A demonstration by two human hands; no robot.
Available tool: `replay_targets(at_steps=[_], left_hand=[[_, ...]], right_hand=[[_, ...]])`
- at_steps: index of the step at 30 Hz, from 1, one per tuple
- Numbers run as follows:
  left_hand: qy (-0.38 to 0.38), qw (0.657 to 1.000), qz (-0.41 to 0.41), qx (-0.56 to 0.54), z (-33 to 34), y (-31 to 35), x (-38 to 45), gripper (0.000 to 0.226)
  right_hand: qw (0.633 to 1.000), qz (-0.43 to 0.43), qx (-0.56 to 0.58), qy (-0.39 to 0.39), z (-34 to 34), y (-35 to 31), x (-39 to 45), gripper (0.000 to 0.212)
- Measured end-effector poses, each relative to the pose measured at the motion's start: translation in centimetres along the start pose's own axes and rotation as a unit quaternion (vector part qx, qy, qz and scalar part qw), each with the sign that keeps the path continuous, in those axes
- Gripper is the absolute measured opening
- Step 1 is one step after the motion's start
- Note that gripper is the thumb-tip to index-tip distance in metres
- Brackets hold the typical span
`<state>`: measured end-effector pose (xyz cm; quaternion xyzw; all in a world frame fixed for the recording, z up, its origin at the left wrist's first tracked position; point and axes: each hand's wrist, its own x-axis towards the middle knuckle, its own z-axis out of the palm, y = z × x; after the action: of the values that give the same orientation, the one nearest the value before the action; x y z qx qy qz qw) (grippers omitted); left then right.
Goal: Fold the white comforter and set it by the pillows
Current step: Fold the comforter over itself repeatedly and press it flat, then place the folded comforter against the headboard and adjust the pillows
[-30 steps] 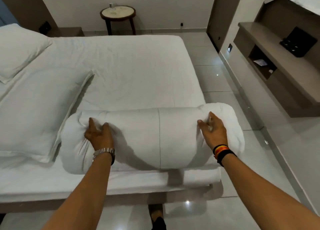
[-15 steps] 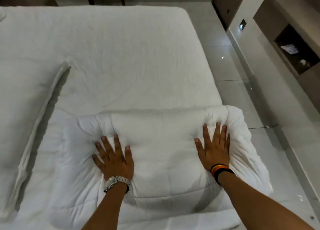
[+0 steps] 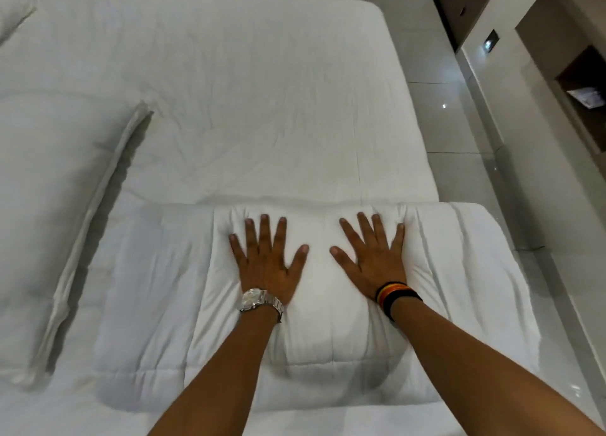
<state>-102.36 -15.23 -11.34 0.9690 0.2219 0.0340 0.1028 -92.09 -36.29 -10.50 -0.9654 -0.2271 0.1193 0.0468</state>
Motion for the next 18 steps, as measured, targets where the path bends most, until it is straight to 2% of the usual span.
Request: replay_targets(at_steps=[4,8,10,12,13,15,17,18], left_hand=[[-0.016,1.0,-0.018,-0.006,-0.7,0.2,0.4,0.078],[0.002,0.997,-0.064,-0.052,-4.2,1.4,-1.6,0.071],[0.016,0.992,-0.102,-0.07,-5.4,2.6,-3.9,0.068],[0.046,0.981,-0.166,-0.094,-6.0,3.9,-7.4,0.068],[0.068,0.969,-0.208,-0.112,-6.0,4.5,-9.1,0.07],[0.107,0.931,-0.308,-0.161,-5.6,6.0,-12.5,0.079],[0.126,0.862,-0.427,-0.243,-4.8,7.9,-15.6,0.097],[0.13,0.809,-0.488,-0.301,-4.4,8.8,-16.7,0.108]], right_hand=[[0.999,0.008,0.01,-0.04,-1.1,-0.5,1.0,0.088],[0.998,-0.042,0.035,-0.019,-6.0,-1.7,2.4,0.102],[0.991,-0.08,0.075,-0.08,-8.3,-2.9,4.4,0.111],[0.967,-0.112,0.112,-0.199,-10.2,-4.9,6.1,0.119],[0.954,-0.12,0.114,-0.249,-10.9,-5.9,6.8,0.123],[0.941,-0.119,0.094,-0.301,-11.8,-8.0,7.6,0.132],[0.932,-0.117,0.076,-0.333,-12.0,-9.6,8.1,0.139],[0.926,-0.115,0.076,-0.351,-11.8,-10.0,8.3,0.14]])
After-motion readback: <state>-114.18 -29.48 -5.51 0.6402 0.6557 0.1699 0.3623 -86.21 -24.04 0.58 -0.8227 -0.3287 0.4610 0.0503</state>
